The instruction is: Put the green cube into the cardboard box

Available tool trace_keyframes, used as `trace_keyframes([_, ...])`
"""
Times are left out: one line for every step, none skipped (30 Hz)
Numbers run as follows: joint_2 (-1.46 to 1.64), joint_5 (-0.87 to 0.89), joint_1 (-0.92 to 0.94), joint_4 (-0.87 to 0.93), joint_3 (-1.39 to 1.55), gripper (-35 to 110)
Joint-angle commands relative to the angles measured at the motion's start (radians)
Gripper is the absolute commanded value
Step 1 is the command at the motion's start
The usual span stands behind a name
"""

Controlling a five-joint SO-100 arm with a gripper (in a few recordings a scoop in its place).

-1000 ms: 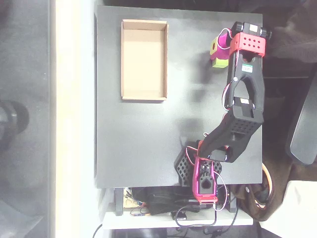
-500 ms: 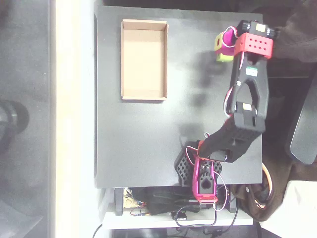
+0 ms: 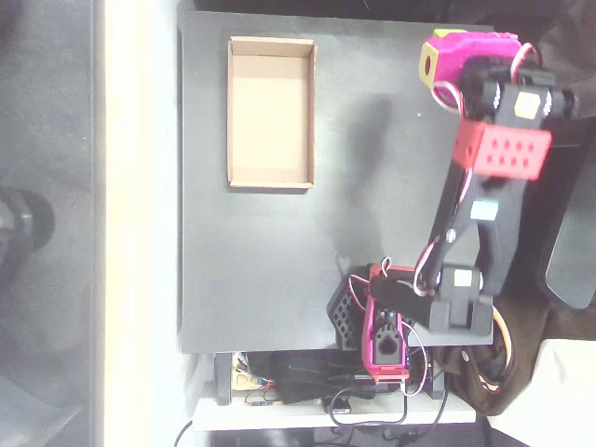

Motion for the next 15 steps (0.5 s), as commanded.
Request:
trace_keyframes([0.133, 0.006, -0.067, -0.002, -0.011, 11])
trace_keyframes([0.152, 0.006, -0.094, -0.002, -0.011, 11])
trace_keyframes([0.169, 0.006, -0.121, -0.002, -0.011, 11])
trace_keyframes([0.183, 0.006, -0.150, -0.002, -0.011, 11])
trace_keyframes([0.195, 0.006, -0.181, -0.002, -0.011, 11])
trace_keyframes([0.204, 0.006, -0.210, -0.002, -0.011, 11])
trace_keyframes([0.210, 0.006, -0.241, -0.002, -0.011, 11])
trace_keyframes([0.216, 0.006, -0.272, -0.002, -0.011, 11])
trace_keyframes([0.219, 0.006, -0.302, -0.002, -0.011, 11])
trace_keyframes([0.219, 0.006, -0.333, -0.003, -0.011, 11])
trace_keyframes([0.218, 0.006, -0.360, -0.003, -0.011, 11])
trace_keyframes([0.212, 0.006, -0.388, -0.003, -0.011, 12])
trace_keyframes([0.207, 0.006, -0.414, -0.003, -0.009, 12])
trace_keyframes([0.206, 0.006, -0.440, -0.003, 0.000, 12])
trace_keyframes([0.199, 0.006, -0.462, -0.003, 0.003, 12])
